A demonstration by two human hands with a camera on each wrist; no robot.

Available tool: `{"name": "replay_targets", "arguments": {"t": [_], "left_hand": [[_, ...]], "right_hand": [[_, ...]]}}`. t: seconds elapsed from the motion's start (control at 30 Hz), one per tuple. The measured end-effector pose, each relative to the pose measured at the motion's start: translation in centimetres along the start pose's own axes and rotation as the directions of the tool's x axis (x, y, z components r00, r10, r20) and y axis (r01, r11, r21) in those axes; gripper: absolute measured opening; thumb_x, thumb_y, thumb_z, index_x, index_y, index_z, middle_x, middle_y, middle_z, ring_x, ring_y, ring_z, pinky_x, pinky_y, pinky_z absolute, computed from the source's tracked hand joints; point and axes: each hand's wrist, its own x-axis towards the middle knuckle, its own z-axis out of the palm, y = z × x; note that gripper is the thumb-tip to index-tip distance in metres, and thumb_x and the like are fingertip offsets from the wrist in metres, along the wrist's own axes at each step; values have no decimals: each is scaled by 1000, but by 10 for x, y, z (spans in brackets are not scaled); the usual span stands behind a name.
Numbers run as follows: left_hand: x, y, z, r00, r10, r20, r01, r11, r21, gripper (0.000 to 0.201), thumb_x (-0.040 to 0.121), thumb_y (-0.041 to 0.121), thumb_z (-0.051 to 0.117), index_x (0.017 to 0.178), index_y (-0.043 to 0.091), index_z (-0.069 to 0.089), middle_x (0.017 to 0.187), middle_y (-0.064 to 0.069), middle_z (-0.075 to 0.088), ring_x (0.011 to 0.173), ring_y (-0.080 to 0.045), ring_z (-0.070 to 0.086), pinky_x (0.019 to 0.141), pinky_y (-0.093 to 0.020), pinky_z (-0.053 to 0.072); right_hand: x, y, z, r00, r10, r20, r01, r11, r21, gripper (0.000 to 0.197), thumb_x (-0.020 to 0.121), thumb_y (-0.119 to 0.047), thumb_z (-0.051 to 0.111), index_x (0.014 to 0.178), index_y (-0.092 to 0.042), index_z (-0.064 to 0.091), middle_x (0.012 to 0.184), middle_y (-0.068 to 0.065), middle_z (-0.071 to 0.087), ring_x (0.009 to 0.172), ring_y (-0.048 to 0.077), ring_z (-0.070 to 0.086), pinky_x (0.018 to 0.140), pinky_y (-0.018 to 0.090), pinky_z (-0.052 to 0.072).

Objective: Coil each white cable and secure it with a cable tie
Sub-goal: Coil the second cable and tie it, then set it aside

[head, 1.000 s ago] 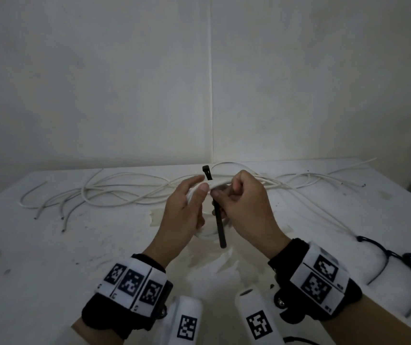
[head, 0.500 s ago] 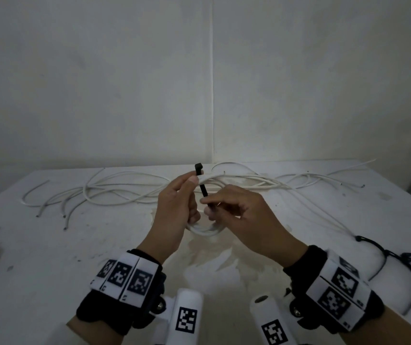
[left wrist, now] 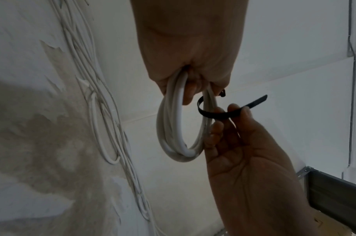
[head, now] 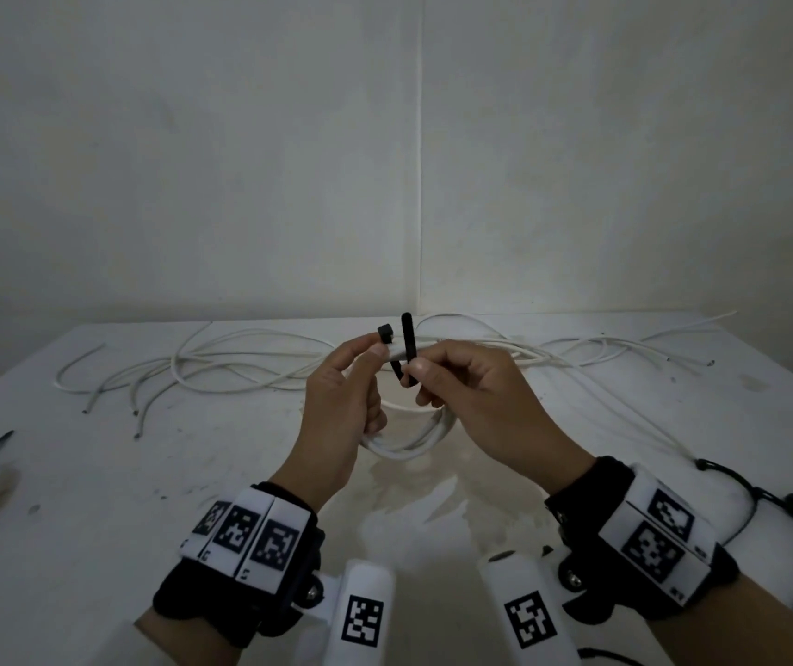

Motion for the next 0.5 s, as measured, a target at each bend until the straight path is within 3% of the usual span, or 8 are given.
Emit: {"name": "replay_targets", "arguments": {"t": [0.17, 0.33, 0.5], "left_hand": [[-1, 1, -1, 1000, 4, -19, -4, 1000, 6, 13, 92, 15, 52, 97, 17, 64, 39, 9, 27, 35, -7, 23, 36, -17, 27], [-2, -1, -3, 1000, 4, -19, -4, 1000, -3, 12, 92, 16, 53, 88, 21, 64, 40, 8, 27, 36, -7, 22, 37, -17, 27], [-3, 1, -4, 999, 39, 17, -39, 999, 16, 22, 92, 32, 50, 84, 15, 63, 40, 10, 24, 36, -5, 22, 37, -16, 26]], "right_hand": [[2, 1, 0, 998, 46, -31, -48, 998, -46, 22, 86, -22, 60, 67, -13, 63, 59, -10, 61, 58, 5, 57, 57, 18, 45], [3, 4, 0, 992, 101, -80, -108, 990, -95, 28, 87, -19, 61, 59, -13, 60, 50, -10, 57, 50, 4, 55, 55, 22, 45], [5, 3, 3, 993, 74, -91, -85, 988, -130, 29, 84, -16, 64, 56, -17, 57, 51, -11, 57, 48, -1, 54, 51, 13, 41]]}}
